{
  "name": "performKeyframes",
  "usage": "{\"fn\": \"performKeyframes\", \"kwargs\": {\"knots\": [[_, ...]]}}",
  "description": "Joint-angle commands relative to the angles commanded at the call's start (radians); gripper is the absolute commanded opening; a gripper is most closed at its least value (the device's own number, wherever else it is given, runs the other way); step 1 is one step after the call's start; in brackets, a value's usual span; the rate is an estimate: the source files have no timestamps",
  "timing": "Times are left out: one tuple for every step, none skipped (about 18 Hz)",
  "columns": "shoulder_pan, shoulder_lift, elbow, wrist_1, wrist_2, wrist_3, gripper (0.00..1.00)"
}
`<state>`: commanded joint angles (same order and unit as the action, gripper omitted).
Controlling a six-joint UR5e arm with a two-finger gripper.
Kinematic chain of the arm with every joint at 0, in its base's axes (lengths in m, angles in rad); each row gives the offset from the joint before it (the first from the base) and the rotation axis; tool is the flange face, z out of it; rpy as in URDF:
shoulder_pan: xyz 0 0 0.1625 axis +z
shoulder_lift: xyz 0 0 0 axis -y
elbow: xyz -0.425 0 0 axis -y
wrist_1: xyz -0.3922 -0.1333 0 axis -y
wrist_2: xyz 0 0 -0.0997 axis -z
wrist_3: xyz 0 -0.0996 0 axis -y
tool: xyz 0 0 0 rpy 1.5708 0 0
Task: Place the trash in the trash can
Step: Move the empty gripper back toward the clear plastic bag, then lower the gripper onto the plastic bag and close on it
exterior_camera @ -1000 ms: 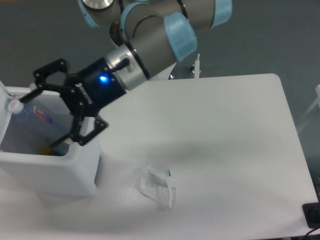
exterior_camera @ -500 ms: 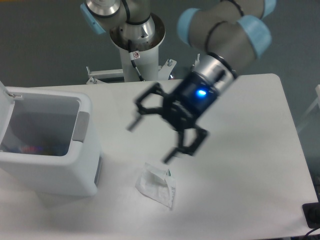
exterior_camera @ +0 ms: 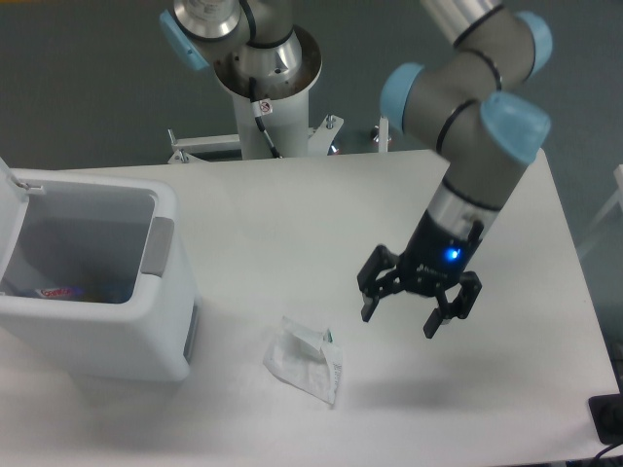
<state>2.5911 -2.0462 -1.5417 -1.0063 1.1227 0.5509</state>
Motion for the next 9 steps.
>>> {"fn": "performKeyframes", "kwargs": {"knots": [[-0.015,-0.012,0.000,0.002,0.009,-0.020,1.00],[-0.034,-0.026,0.002,0.000,0.025,-0.043,1.00],[-0.045,-0.031,0.000,0.000,0.035,-0.067,1.00],[-0.060,-0.037,-0.002,0.000,0.049,-0.097,1.00],[-0.078,-0.042,-0.006,0.000,0.064,-0.118,1.00],[-0.094,-0.043,-0.011,0.000,0.078,-0.129,1.00],[-0.110,-0.049,-0.012,-0.002,0.092,-0.135,1.00],[-0.123,-0.052,-0.012,-0.003,0.104,-0.144,1.00],[-0.134,-0.058,-0.014,-0.005,0.106,-0.161,1.00]]}}
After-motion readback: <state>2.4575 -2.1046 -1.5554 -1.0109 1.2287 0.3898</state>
